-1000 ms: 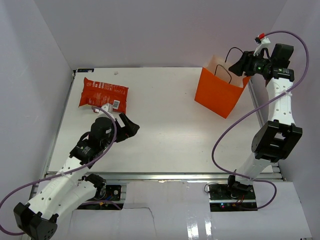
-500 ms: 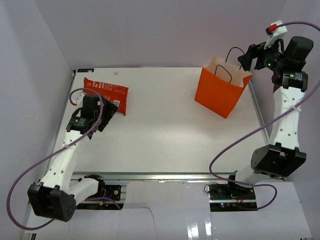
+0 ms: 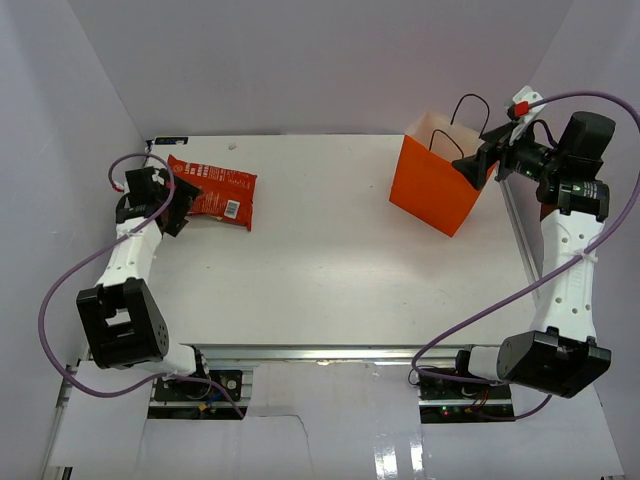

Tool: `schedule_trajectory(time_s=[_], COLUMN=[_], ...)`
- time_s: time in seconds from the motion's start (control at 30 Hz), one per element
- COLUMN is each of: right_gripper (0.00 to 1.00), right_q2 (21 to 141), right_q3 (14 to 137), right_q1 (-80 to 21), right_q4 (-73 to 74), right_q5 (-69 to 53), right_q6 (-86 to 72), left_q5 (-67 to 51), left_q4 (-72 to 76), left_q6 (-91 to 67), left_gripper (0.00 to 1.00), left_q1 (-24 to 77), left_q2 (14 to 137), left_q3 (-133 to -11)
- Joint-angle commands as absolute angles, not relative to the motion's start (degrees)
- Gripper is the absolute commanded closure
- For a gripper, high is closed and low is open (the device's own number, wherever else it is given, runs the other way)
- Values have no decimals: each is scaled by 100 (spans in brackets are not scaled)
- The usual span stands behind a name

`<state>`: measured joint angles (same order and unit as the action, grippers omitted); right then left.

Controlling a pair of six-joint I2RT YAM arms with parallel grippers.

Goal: Place the snacks into the paper bag

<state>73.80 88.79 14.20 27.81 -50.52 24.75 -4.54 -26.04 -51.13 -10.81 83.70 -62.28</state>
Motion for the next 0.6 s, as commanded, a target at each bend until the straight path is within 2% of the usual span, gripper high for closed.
schedule_trajectory(time_s=[0.0, 0.23, 0.57], right_gripper=[3, 3, 3], right_q2=[7129, 7137, 7181], right_q3=[8649, 8587, 8552], right_q1=[1433, 1424, 1380], right_q4=[2953, 3006, 2821], right_q5=[-5493, -5818, -5933], right_q6=[2725, 2698, 2452], left_q5=[-984, -1397, -1775], left_q4=[-1267, -659, -361], left_q6=[-4184, -4658, -4763], left_gripper=[2, 2, 2], left_q1=[-1396, -2188, -2426], left_q2=[7928, 8129, 8806], left_q3=[-6180, -5783, -5889])
